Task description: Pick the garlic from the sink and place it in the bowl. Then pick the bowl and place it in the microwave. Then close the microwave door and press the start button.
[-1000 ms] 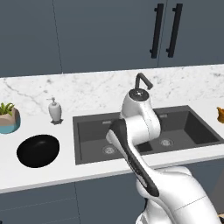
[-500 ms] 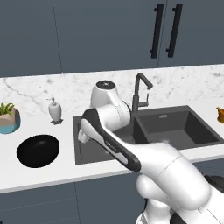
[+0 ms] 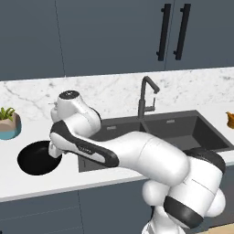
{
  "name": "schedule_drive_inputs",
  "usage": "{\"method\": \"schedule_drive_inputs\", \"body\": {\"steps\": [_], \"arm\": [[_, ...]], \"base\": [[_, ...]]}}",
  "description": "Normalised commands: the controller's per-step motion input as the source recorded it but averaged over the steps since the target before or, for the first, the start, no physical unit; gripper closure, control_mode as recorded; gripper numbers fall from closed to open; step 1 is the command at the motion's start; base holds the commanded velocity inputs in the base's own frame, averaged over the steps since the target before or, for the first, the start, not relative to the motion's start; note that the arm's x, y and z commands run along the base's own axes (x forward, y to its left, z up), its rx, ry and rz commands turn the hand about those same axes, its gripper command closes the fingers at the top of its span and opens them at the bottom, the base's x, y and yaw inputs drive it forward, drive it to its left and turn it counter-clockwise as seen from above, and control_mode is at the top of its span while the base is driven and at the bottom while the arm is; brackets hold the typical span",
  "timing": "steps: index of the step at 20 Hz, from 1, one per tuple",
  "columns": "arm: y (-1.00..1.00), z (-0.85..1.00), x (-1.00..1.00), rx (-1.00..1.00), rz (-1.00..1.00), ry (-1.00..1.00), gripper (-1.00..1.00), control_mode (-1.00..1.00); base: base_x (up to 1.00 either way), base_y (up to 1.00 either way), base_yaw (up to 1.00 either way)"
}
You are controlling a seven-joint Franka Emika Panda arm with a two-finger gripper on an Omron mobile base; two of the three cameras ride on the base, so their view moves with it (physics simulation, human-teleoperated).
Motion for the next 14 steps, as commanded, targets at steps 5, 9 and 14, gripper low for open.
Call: {"method": "schedule_drive_inputs", "body": {"steps": [5, 9, 14], "arm": [[0.63, -0.67, 0.38, -0.01, 0.00, 0.07, 1.00, -1.00], [0.56, -0.35, 0.51, 0.00, 0.00, 0.01, 1.00, -1.00], [0.55, -0.37, 0.42, -0.01, 0.00, 0.00, 1.00, -1.00]], "base": [[0.00, 0.00, 0.00], [0.00, 0.00, 0.00], [0.00, 0.00, 0.00]]}}
